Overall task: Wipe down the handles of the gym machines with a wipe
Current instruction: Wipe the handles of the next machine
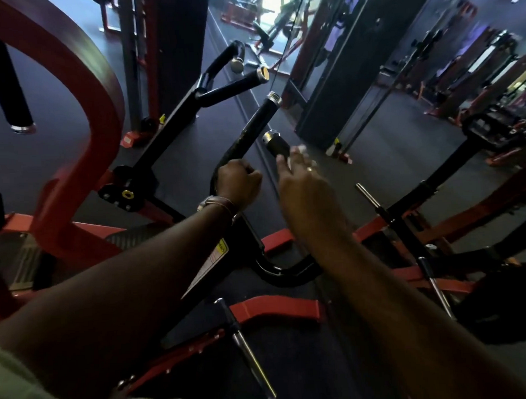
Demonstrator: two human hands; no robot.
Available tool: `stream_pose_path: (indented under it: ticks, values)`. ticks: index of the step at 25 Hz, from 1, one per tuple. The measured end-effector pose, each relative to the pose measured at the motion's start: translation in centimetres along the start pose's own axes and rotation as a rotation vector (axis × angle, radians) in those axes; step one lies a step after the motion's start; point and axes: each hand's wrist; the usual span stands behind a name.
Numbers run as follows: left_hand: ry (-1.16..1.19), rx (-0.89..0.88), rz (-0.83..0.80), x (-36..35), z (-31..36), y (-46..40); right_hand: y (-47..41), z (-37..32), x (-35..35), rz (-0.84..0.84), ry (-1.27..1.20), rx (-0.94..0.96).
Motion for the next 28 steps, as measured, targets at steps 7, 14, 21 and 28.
stream_pose_path:
  ticks: [7,14,21,28]
  values:
    - [-0.303,-0.052,-0.243,0.3,0.4,-0.6,-1.1,-2.6,-0.9,0.091,0.080,-0.105]
    - [-0.340,-0.266,-0.357,-0.9,-0.2,0.4,-4.5,-3.7,-0.2,0.076,-0.203,-0.201]
    - [-0.194,-0.224,-0.327,-0.2,0.1,0.3,-8.2,2.8,0.9,-0.841,-1.428,-0.680]
    - [-0.192,-0.197,-0.333,0.0,0.3,-0.2,-10.1,2.1,0.4,-1.018,-1.588,-0.823]
Point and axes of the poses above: each hand's wrist, its own y-axis away from the middle knuckle, its own x-axis out of the back of the hand, z = x × y, and after that the axes turned 15 degrees about -x, right-handed
